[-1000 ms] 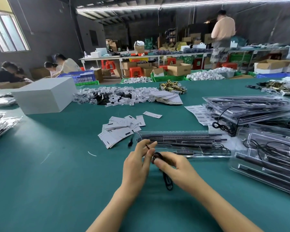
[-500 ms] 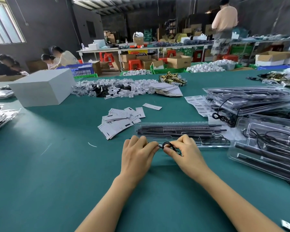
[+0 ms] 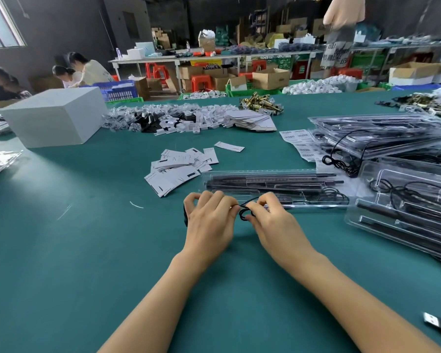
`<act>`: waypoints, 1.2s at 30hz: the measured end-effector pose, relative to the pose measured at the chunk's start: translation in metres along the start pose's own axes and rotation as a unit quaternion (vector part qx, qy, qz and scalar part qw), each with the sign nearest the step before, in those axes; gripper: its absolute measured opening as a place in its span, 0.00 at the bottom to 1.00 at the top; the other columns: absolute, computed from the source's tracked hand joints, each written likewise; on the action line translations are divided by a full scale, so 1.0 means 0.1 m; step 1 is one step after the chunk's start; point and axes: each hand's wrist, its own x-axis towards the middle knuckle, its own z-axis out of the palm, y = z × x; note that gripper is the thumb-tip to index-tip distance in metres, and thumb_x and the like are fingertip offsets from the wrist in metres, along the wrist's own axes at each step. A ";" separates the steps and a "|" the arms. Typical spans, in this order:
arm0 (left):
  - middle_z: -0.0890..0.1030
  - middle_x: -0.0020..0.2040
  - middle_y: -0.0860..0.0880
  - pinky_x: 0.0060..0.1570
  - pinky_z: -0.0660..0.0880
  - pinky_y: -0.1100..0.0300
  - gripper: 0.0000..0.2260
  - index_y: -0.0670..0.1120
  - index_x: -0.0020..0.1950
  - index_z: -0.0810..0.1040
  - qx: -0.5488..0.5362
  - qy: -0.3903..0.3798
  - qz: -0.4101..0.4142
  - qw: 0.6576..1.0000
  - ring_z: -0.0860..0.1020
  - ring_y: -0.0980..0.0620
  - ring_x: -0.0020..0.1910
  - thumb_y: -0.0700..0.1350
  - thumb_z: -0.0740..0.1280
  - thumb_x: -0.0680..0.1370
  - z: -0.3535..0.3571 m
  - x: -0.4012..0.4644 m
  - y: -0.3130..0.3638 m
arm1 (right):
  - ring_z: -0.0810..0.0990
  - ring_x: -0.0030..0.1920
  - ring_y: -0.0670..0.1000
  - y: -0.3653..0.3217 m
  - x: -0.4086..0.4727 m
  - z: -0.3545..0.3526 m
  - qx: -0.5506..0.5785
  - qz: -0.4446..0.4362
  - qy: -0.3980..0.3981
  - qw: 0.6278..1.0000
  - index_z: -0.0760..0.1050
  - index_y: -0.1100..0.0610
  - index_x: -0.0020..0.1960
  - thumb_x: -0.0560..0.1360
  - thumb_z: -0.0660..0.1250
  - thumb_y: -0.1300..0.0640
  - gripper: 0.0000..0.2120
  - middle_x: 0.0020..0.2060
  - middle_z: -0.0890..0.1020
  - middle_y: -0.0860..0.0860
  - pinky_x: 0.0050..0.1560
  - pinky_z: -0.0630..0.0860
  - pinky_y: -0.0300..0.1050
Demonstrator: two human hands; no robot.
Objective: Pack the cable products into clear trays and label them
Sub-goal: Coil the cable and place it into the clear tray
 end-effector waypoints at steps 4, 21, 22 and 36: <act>0.75 0.36 0.51 0.45 0.59 0.53 0.06 0.44 0.40 0.77 -0.031 -0.017 -0.007 0.999 0.73 0.46 0.35 0.41 0.64 0.76 -0.02 0.01 0.04 | 0.66 0.31 0.53 -0.02 0.04 -0.04 -0.007 -0.005 0.042 0.999 0.76 0.65 0.39 0.74 0.69 0.65 0.06 0.38 0.71 0.56 0.30 0.68 0.45; 0.78 0.35 0.57 0.51 0.60 0.54 0.08 0.46 0.41 0.80 -0.150 -0.051 -0.090 0.983 0.73 0.50 0.40 0.45 0.63 0.77 -0.08 0.05 0.02 | 0.78 0.37 0.53 0.16 0.10 0.01 0.327 0.151 0.037 0.932 0.80 0.50 0.49 0.77 0.66 0.62 0.08 0.42 0.72 0.52 0.37 0.78 0.39; 0.78 0.34 0.58 0.51 0.60 0.55 0.09 0.47 0.41 0.79 -0.165 -0.050 -0.101 0.980 0.73 0.51 0.40 0.46 0.62 0.77 -0.08 0.06 0.04 | 0.77 0.38 0.51 0.15 0.09 0.01 0.310 0.137 0.032 0.940 0.80 0.55 0.53 0.77 0.66 0.62 0.07 0.44 0.71 0.50 0.40 0.78 0.40; 0.80 0.33 0.60 0.52 0.62 0.61 0.04 0.52 0.42 0.76 -0.220 -0.011 -0.133 0.966 0.73 0.56 0.35 0.46 0.64 0.76 -0.12 0.07 0.19 | 0.81 0.41 0.49 0.13 0.05 0.03 0.251 0.153 0.143 0.945 0.80 0.58 0.54 0.76 0.69 0.60 0.08 0.42 0.83 0.49 0.46 0.78 0.47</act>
